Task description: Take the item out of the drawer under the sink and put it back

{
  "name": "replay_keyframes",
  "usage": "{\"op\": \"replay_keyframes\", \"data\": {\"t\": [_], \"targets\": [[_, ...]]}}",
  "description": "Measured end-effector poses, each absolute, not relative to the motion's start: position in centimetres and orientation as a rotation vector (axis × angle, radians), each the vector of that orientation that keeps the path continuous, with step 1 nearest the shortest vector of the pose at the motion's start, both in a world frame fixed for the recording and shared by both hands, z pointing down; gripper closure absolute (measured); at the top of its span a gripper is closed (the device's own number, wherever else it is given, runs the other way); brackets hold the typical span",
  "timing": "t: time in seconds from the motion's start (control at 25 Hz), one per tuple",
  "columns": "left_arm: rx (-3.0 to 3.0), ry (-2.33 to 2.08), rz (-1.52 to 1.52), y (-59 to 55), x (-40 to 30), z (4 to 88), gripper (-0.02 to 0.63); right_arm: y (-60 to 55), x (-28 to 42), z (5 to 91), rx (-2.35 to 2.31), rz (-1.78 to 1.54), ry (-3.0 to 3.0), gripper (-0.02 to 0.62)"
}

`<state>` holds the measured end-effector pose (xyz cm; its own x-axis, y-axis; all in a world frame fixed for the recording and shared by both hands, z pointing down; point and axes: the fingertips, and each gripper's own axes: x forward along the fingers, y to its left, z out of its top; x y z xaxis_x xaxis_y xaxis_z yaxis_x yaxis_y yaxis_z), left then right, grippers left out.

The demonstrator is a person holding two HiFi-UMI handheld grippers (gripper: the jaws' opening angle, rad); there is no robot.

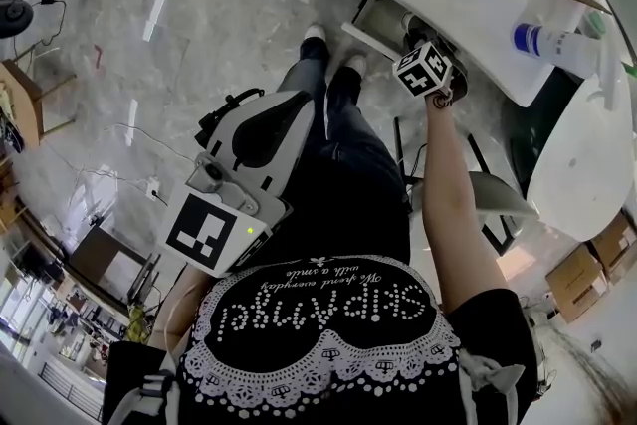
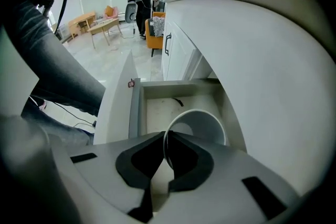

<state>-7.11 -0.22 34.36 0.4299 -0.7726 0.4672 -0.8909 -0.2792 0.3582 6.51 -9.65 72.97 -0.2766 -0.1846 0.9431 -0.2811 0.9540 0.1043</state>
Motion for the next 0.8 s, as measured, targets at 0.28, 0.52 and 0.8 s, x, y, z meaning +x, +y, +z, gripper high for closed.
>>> {"op": "replay_keyframes", "data": {"t": [0.28, 0.52, 0.8], "targets": [[2.097, -1.408, 0.272, 0.1, -7.6, 34.6, 0.603, -9.9, 6.2, 73.8, 0.319, 0.097, -1.851, 0.571], [2.079, -1.405, 0.275, 0.5, -7.6, 34.7, 0.603, -10.0, 6.5, 74.0, 0.306, 0.092, -1.816, 0.571], [2.071, -1.394, 0.272, 0.7, -7.6, 35.0, 0.603, -10.0, 6.4, 74.2, 0.287, 0.105, -1.809, 0.569]]}}
